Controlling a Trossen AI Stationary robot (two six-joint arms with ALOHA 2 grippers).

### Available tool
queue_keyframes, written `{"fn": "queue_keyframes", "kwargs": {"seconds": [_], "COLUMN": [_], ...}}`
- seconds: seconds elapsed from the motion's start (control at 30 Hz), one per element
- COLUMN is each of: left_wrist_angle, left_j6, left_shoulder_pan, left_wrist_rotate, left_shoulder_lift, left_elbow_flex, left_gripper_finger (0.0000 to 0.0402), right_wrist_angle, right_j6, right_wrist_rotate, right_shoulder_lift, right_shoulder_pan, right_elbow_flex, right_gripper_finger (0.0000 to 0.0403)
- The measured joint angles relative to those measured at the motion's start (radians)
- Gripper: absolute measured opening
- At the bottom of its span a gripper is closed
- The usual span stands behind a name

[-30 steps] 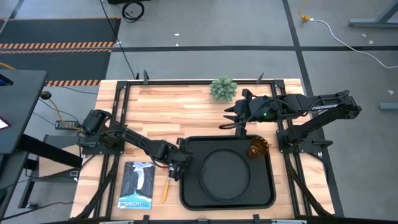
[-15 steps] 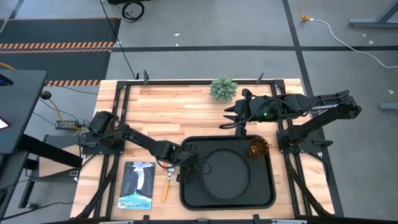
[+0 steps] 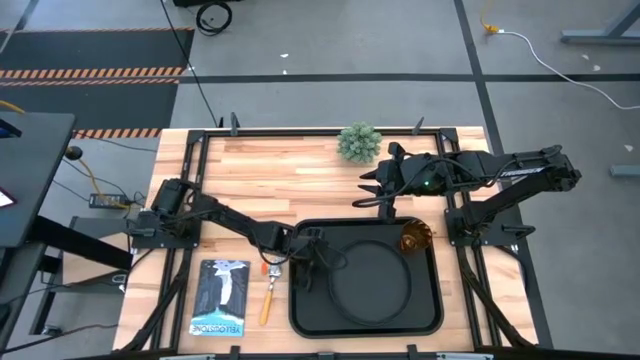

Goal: Pick and place plate/cup/fork/spoon on tray
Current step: Put the black plate on the black tray to the bottom left of the orange cup, then put the orange fork on the black tray to the left of the black plate

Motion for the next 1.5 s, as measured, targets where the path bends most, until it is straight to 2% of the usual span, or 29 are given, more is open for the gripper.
{"fn": "queue_keyframes", "kwargs": {"seconds": [0.2,0.53,0.83,0.9,1.13,1.3,1.5], "left_wrist_angle": [0.099,0.175,0.139,0.101,-0.062,-0.068,-0.136], "left_j6": [0.002,0.026,0.111,0.113,0.161,0.155,-0.047], "left_shoulder_pan": [0.010,0.015,0.019,0.020,-0.017,-0.028,-0.026], "left_wrist_rotate": [0.041,0.051,0.037,-0.002,-0.251,-0.286,-0.331], "left_shoulder_lift": [0.028,0.043,0.020,-0.013,-0.131,-0.214,-0.354], "left_elbow_flex": [0.001,0.000,0.000,0.001,-0.030,-0.165,-0.260], "left_gripper_finger": [0.0052,0.0052,0.0052,0.0052,0.0052,0.0052,0.0052], "right_wrist_angle": [0.008,0.012,0.016,0.015,0.008,0.032,0.035], "right_j6": [-0.015,-0.026,-0.026,-0.026,-0.020,-0.027,-0.018], "right_wrist_rotate": [-0.003,-0.006,-0.006,-0.006,-0.005,-0.005,-0.005], "right_shoulder_lift": [0.000,0.000,0.000,0.000,0.000,0.000,0.004], "right_shoulder_pan": [0.000,0.000,0.000,0.000,0.000,0.000,0.014], "right_elbow_flex": [0.000,0.000,0.000,0.000,0.000,0.000,-0.003], "right_gripper_finger": [0.0110,0.0110,0.0110,0.0110,0.0110,0.0110,0.0110]}}
